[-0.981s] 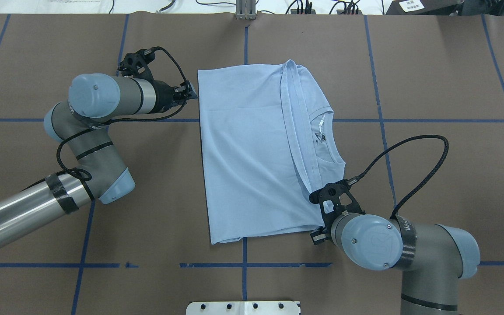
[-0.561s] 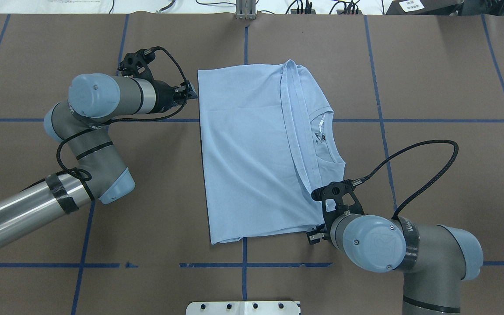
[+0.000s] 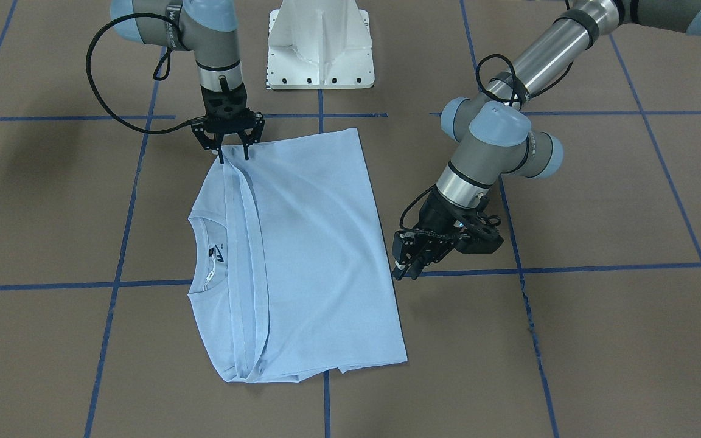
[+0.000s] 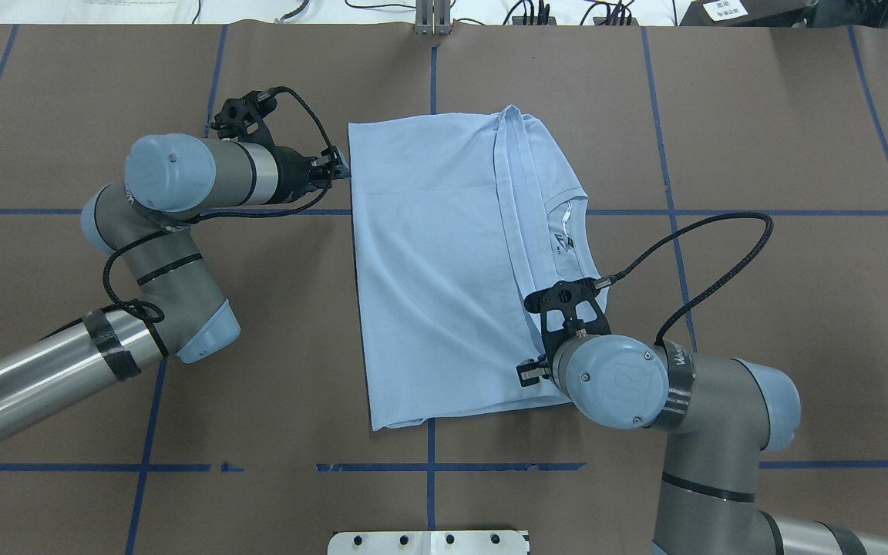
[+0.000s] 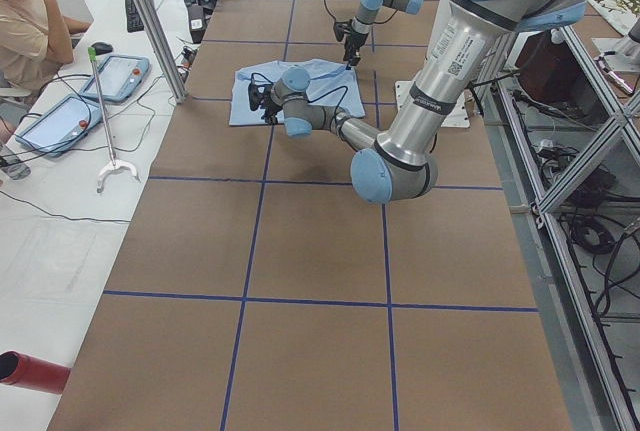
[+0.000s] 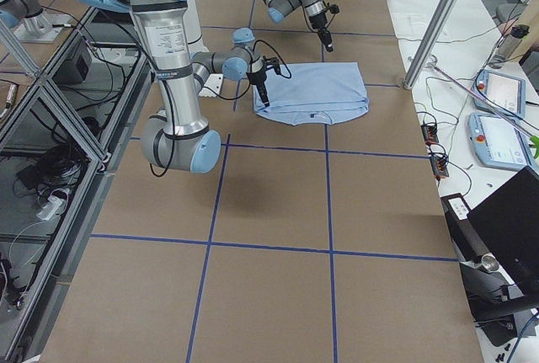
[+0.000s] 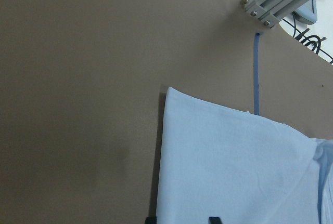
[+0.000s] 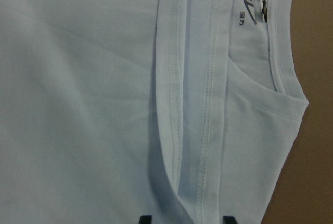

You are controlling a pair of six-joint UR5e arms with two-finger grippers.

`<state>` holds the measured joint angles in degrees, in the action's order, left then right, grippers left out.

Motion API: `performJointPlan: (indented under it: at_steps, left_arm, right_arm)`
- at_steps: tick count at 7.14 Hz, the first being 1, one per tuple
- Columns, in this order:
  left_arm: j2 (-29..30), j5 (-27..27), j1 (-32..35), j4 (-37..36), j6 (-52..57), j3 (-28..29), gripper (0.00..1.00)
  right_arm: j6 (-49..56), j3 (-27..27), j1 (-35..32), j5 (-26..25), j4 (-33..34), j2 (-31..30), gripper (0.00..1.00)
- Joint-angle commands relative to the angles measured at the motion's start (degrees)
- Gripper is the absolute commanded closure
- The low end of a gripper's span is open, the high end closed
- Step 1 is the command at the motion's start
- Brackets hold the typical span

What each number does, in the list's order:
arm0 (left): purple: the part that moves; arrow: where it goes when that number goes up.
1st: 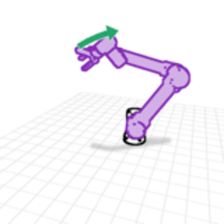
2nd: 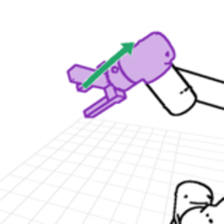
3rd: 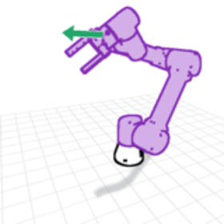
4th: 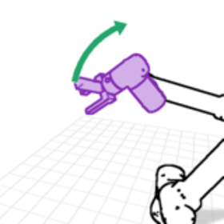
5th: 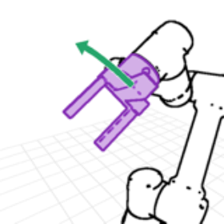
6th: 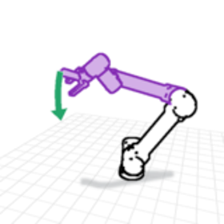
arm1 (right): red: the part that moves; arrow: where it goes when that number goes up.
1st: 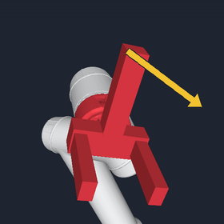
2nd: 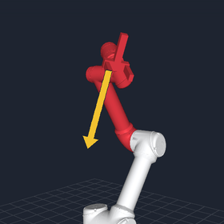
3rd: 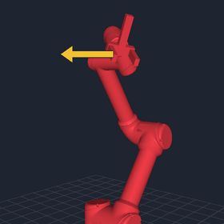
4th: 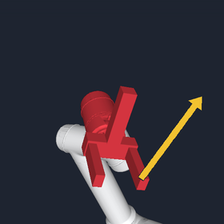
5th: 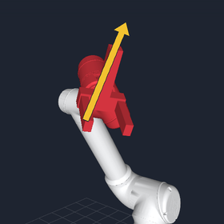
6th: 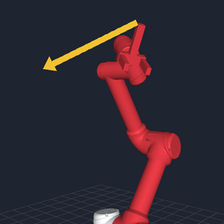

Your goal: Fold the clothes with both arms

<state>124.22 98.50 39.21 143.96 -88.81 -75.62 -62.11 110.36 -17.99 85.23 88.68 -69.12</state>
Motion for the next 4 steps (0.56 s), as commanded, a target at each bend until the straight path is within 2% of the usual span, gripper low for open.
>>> performJointPlan:
  at_steps: [1, 4]
  left_arm:
    - [-0.03, 0.02, -0.36, 0.0, -0.31, -0.05, 0.56]
    - [-0.03, 0.02, -0.36, 0.0, -0.22, 0.04, 0.56]
  right_arm:
    - [4.18, -3.21, -2.39, 0.11, 0.0, 2.84, 0.48]
    - [4.28, -4.98, -2.31, 0.55, -0.26, 3.2, 0.76]
